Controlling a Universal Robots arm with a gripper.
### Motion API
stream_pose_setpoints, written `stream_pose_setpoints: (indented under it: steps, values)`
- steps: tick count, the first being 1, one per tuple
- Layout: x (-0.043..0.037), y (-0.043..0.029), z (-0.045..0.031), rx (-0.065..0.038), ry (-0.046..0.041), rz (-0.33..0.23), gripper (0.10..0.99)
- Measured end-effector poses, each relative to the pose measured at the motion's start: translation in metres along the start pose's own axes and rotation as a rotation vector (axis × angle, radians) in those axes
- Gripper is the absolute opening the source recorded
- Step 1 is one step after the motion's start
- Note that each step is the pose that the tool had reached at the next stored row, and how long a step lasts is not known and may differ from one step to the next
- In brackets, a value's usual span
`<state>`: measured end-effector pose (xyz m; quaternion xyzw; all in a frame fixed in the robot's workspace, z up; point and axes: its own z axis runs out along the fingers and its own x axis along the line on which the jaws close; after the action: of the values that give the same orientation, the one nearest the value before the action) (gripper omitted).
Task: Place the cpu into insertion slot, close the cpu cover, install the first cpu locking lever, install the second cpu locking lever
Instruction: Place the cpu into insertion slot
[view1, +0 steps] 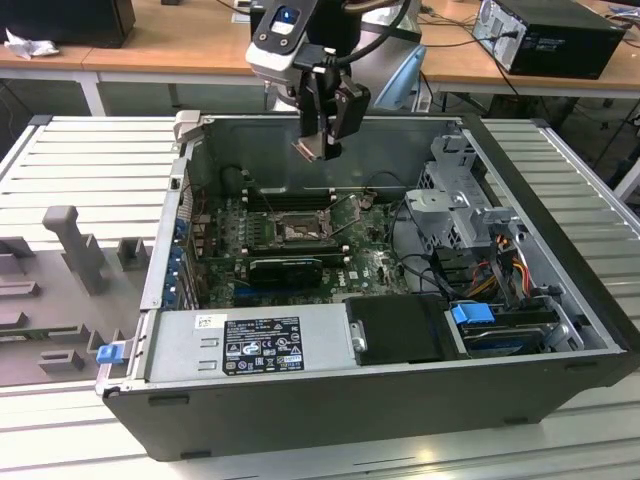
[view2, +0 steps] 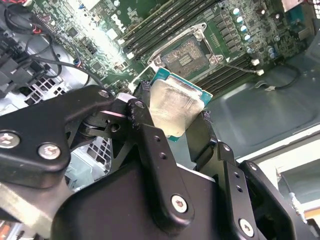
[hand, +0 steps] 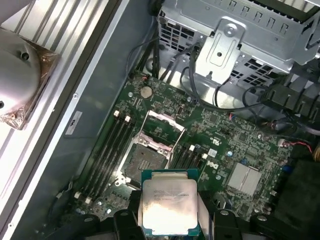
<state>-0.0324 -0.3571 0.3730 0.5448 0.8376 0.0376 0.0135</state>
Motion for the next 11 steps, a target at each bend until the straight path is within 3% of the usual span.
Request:
stream_pose_setpoints:
  steps: [11]
  values:
    - [0.0,0.0,0.0004,0.0,-0.0094,0.122,0.529]
